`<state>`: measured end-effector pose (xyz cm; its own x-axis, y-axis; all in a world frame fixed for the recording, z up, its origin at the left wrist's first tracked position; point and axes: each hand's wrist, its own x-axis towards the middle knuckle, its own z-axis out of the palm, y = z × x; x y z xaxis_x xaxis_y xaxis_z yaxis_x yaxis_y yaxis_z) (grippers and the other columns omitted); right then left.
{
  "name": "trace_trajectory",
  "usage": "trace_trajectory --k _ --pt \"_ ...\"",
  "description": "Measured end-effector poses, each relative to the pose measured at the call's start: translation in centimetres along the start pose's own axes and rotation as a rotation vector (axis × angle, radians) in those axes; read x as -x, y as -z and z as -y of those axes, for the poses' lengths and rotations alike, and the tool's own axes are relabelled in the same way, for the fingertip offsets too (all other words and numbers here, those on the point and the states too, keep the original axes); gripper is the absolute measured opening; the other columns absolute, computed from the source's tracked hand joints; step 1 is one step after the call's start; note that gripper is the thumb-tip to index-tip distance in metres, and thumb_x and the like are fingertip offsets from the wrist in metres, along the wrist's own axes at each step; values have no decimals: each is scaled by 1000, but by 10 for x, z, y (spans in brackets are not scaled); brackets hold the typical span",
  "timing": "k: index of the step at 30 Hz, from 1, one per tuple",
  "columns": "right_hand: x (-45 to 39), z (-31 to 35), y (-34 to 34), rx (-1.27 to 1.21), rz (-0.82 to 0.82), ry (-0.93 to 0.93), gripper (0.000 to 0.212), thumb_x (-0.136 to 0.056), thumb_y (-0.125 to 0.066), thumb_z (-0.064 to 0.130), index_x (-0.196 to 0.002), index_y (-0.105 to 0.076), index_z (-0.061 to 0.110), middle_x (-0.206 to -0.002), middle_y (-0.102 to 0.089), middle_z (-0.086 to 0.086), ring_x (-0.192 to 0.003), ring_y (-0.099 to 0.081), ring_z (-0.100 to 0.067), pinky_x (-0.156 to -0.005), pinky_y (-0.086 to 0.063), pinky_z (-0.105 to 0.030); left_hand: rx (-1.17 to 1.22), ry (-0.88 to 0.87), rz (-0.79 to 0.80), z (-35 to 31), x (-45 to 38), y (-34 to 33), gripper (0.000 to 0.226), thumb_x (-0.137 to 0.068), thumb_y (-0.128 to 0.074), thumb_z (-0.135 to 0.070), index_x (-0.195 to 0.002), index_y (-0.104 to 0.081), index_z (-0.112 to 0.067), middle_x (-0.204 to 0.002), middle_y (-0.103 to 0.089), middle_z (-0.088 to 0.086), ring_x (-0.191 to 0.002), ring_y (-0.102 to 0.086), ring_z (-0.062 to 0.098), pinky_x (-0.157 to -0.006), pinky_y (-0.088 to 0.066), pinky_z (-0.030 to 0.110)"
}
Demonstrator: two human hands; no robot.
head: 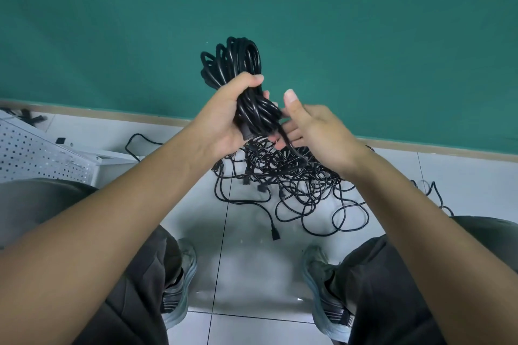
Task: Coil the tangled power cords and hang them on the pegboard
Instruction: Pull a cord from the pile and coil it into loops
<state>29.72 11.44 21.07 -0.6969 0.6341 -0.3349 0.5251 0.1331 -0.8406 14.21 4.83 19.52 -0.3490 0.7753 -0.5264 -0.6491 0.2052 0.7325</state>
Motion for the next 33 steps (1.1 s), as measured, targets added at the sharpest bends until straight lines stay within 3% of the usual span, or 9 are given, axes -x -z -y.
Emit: trace_trajectory --k 5,9,11,13,16,20,23,28,33 --pt "0 -2 21 153 84 14 40 -104 -53 47 -88 -73 17 -63 -66 10 -56 -53 -2 -66 -42 -20 -111 24 -50 -9 -5 6 14 -94 -71 -26 -87 -62 -17 -83 -64 0 -82 -67 19 -71 -62 31" --pt "-1 -8 41 163 5 74 8 -96 -71 19 -103 -75 19 -89 -76 3 -82 -71 -13 -85 -57 -27 -193 38 -55 -14 -10 16 16 -91 -74 -27 -85 -63 -17 -83 -67 0 -92 -67 23 -72 -64 34" --pt "-2 -9 45 247 -80 118 13 -93 -74 16 -104 -76 24 -96 -75 9 -90 -70 -1 -94 -53 -19 -244 70 -35 -13 -9 16 16 -91 -75 -28 -85 -64 -18 -85 -68 0 -90 -66 22 -76 -64 37" --pt "0 -8 46 349 -200 181 13 -93 -75 20 -105 -77 25 -94 -73 14 -82 -62 14 -82 -47 -5 -292 112 -13 -10 -8 13 16 -90 -76 -28 -87 -65 -17 -86 -68 1 -80 -68 20 -72 -66 38" --pt "1 -7 49 434 -385 267 16 -85 -82 30 -100 -77 25 -79 -61 20 -65 -52 16 -65 -38 -7 -378 165 62 -5 -5 8 21 -82 -80 -30 -90 -66 -16 -85 -69 2 -65 -69 17 -56 -60 32" --pt "0 -4 52 432 -504 377 29 -71 -90 34 -93 -78 19 -71 -53 26 -68 -50 13 -65 -33 -6 -465 264 213 4 1 7 36 -67 -81 -37 -92 -69 -14 -86 -73 4 -79 -71 23 -74 -63 39" --pt "4 1 50 401 -483 504 31 -68 -91 31 -89 -77 12 -71 -52 29 -75 -50 12 -66 -32 -6 -542 359 322 12 9 3 41 -69 -80 -38 -98 -71 -11 -95 -73 7 -96 -69 29 -102 -55 51" --pt "7 8 47 157 -282 469 23 -68 -92 25 -84 -76 19 -58 -50 18 -58 -33 -6 -56 -28 -18 -612 542 621 30 17 1 58 -42 -102 -48 -83 -83 -12 -94 -77 14 -90 -76 31 -88 -61 44" --pt "1 9 40 25 -15 385 13 -76 -88 15 -82 -77 16 -51 -42 14 -53 -30 -9 -52 -27 -19 -533 620 716 43 25 -1 80 -35 -105 -42 -96 -76 0 -106 -70 24 -85 -73 33 -101 -54 55"
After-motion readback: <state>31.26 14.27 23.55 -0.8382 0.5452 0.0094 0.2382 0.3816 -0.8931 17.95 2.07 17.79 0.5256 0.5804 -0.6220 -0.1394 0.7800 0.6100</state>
